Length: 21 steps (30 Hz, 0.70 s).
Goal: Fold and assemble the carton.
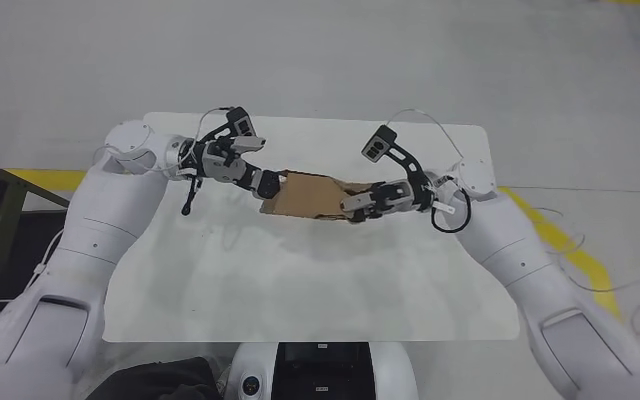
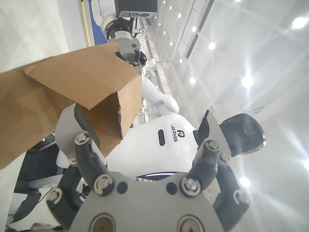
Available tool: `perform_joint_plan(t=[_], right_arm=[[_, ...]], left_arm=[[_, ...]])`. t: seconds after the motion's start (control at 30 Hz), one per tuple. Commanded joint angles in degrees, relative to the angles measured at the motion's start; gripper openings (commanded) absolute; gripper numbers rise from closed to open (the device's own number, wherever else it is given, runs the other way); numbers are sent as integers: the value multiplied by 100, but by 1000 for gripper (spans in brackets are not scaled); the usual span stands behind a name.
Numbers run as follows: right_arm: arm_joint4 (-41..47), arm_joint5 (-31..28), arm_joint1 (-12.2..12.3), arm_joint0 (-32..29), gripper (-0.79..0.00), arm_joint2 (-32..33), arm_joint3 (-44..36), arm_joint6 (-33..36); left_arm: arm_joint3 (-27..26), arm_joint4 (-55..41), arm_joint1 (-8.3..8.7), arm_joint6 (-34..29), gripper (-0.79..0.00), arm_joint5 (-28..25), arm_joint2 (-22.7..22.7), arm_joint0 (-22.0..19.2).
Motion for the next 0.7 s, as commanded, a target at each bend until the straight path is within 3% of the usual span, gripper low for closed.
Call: perform_joint_plan(t=[0.0,0.27,0.67], right_arm=[[61,-16,12,32,-785,-74,9,0],[213,-17,56,118,-785,-176,64,0],[-258,-172,-34,87,-785,114,335,-155]], left_arm=[[30,-51,25,0,0,-25,73,-42],[57,-374,111,0,0,-51,357,-143],[-10,-727,275,0,0,-66,691,-223]])
